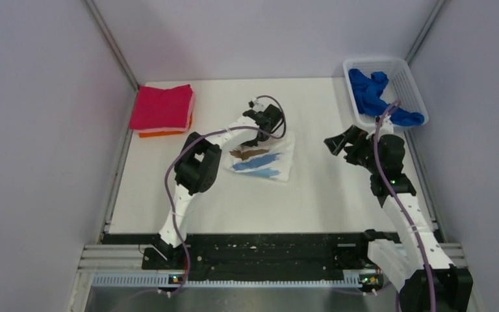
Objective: Fold and stack the t-shirts
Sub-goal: Put the neatly folded tshirt into the corner of the board with the left arm
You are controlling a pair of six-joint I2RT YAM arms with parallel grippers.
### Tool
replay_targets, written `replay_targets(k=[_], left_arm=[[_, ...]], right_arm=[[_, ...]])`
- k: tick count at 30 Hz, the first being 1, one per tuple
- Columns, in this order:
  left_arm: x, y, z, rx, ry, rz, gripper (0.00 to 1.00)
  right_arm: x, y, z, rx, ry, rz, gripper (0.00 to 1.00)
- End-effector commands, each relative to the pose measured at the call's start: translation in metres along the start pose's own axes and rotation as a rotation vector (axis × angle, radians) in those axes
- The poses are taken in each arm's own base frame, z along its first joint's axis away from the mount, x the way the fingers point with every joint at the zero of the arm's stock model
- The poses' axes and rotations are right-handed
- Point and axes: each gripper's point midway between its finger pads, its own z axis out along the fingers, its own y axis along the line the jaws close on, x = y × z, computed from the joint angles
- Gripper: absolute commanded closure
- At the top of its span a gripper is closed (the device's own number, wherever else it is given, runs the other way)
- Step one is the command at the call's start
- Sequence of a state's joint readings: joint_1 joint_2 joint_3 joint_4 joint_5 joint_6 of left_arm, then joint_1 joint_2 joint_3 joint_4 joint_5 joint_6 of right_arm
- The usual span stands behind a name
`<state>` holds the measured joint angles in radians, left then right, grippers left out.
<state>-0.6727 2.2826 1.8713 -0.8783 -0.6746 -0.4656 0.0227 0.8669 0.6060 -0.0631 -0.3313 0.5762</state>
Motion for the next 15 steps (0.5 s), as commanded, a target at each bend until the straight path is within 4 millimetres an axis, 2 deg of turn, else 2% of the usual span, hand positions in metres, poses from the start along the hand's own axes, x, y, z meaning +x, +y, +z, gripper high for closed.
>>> replay_targets(k=[1, 9, 15], left_arm=[[-0.055, 0.093, -0.015, -0.340, -0.174, 0.037, 1.00], [-0.132, 0.192, -0.023, -0.562, -0.339, 0.023, 1.00], [-0.162, 0.236, -0.034, -0.676, -0.401, 0.078, 1.00]], right_arm=[[-0.011, -0.003, -0.005, 0.021, -0.055, -0.031, 0.01], [-0.017, -0.009, -0.012, 0.067, -0.095, -0.047, 0.01], [-0.017, -0.011, -0.013, 0.078, -0.094, -0.051, 0.01]])
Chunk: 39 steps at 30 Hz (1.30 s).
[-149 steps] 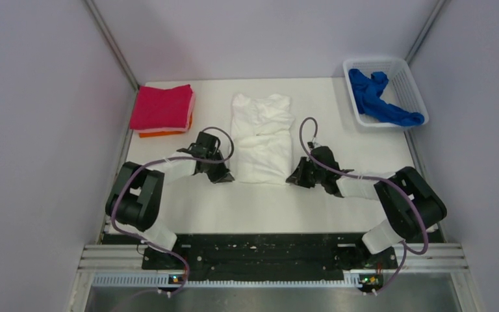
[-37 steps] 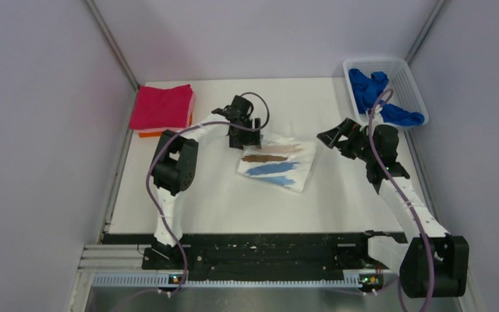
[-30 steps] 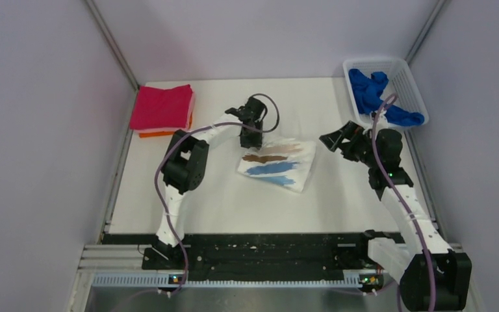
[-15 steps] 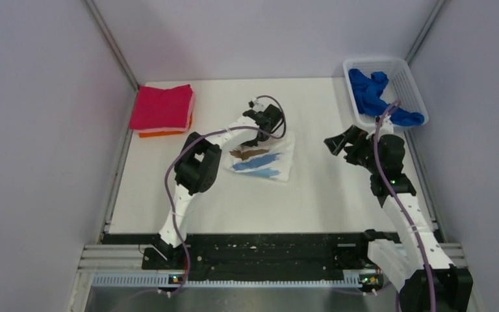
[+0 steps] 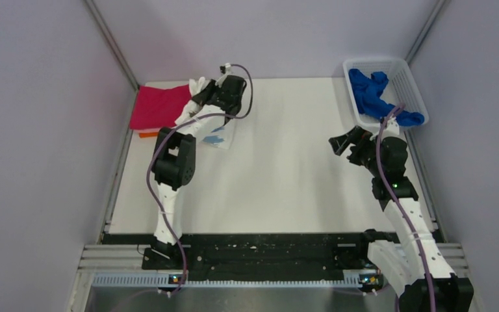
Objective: Fold and stack the t-shirts
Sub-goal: Put the neatly folded tshirt into the corner of the board with the left arm
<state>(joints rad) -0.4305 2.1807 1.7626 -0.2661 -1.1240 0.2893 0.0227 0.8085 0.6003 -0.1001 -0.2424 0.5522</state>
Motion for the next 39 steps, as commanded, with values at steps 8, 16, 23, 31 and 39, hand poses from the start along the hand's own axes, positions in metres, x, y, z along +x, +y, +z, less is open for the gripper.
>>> replay_targets(k=[8, 16, 23, 31, 39], left_arm=[[-0.073, 0.127, 0.007, -0.239, -0.142, -0.059, 1.00], [-0.095, 0.181, -0.005, -0.256, -0.183, -0.169, 1.00], [-0.100, 0.210, -0.016, -0.258, -0.209, -0.212, 1.00], [-0.097, 0.222, -0.003, -0.249, -0.211, -0.264, 1.00], [-0.069, 0.182, 0.047, -0.157, -0.129, -0.252, 1.00]], right_arm=[[-0.007, -0.006, -0.003, 0.033, -0.029, -0.030, 0.01], [-0.003, -0.010, -0.001, 0.046, -0.020, -0.032, 0.01], [-0.003, -0.013, -0.001, 0.056, -0.020, -0.037, 0.01], [-0.006, -0.018, -0.004, 0.094, -0.030, -0.041, 0.01], [-0.008, -0.026, -0.005, 0.140, -0.032, -0.047, 0.01]])
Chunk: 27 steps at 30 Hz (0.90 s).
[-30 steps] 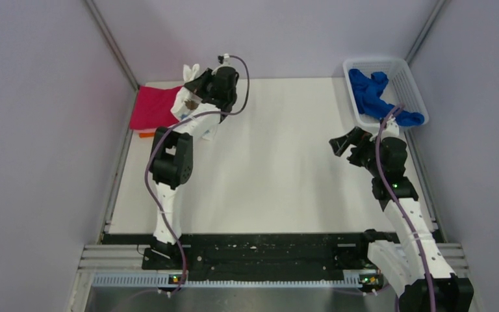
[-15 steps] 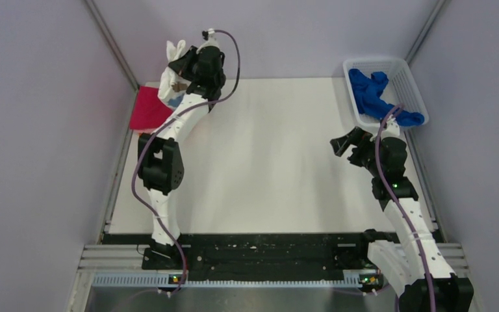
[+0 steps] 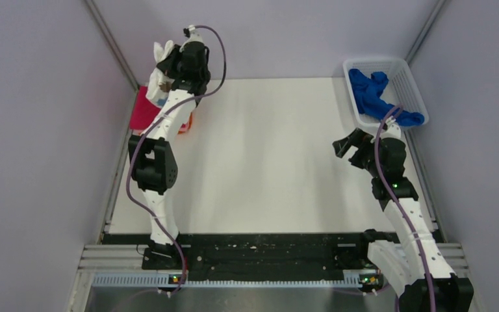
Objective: Fold and stack the t-shirts
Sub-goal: Put the neatly folded tshirt into the corner of the board with the left arm
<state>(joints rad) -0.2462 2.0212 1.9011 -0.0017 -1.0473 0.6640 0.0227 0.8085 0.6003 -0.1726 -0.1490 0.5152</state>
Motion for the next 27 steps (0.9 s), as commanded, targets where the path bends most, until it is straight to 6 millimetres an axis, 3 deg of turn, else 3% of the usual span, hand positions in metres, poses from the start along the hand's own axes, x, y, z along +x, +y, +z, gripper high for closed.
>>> replay_targets(k=[1, 11, 14, 15, 17, 20, 21, 27], left_arm=[[0.004, 0.001, 0.021, 0.005, 0.020, -0.092, 1.00], [0.067, 0.002, 0.093, -0.065, 0.129, -0.107, 1.00], [0.083, -0.003, 0.113, -0.069, 0.165, -0.128, 0.95], [0.093, 0.002, 0.125, -0.080, 0.185, -0.136, 0.90], [0.101, 0.003, 0.136, -0.098, 0.197, -0.147, 0.71], [0.109, 0.006, 0.149, -0.124, 0.213, -0.182, 0.22], [0.110, 0.007, 0.152, -0.120, 0.217, -0.209, 0.12], [0.114, 0.000, 0.151, -0.026, 0.245, -0.293, 0.03]], right_arm=[[-0.014, -0.003, -0.003, 0.028, -0.046, -0.023, 0.01], [-0.013, -0.009, 0.001, 0.063, -0.026, -0.028, 0.01], [-0.012, -0.012, 0.000, 0.078, -0.023, -0.027, 0.01], [-0.012, -0.013, 0.000, 0.083, -0.025, -0.029, 0.01], [-0.013, -0.014, 0.001, 0.094, -0.025, -0.032, 0.01], [-0.015, -0.017, 0.001, 0.111, -0.020, -0.036, 0.01], [-0.015, -0.017, 0.002, 0.113, -0.018, -0.037, 0.01], [-0.011, -0.017, 0.004, 0.111, -0.002, -0.033, 0.01]])
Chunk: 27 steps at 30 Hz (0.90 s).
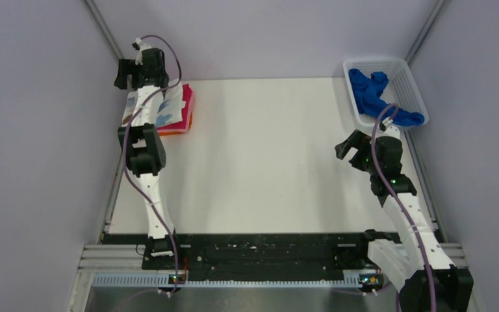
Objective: Fold and stack the t-shirts
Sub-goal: Put the neatly folded tshirt into the corner of the board with the left arm
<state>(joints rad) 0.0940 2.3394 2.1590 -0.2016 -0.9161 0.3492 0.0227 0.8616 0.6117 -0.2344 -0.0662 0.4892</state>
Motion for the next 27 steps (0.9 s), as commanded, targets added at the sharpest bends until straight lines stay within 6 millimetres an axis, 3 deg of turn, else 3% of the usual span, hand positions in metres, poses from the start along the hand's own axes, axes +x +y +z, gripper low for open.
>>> replay_targets(k=[1, 6, 12, 17, 27], left_arm=[[-0.023, 0.001, -0.013, 0.095, -0.023, -0.154, 0.01], [-0.021, -0.032, -0.036, 0.333, 0.020, -0.241, 0.01], [-0.015, -0.102, -0.090, 0.765, 0.108, -0.354, 0.01], [-0.010, -0.140, -0.108, 0.910, 0.148, -0.427, 0.01], [0.023, -0.221, -0.144, 1.122, 0.264, -0.403, 0.01]], right_arm=[[-0.023, 0.008, -0.004, -0.012, -0.053, -0.015, 0.01], [-0.023, 0.010, -0.006, -0.026, -0.056, -0.015, 0.01], [-0.021, 0.012, -0.005, -0.040, -0.054, -0.013, 0.01], [-0.021, 0.012, -0.005, -0.044, -0.052, -0.013, 0.01], [-0.022, 0.007, -0.004, -0.016, -0.062, -0.020, 0.01]])
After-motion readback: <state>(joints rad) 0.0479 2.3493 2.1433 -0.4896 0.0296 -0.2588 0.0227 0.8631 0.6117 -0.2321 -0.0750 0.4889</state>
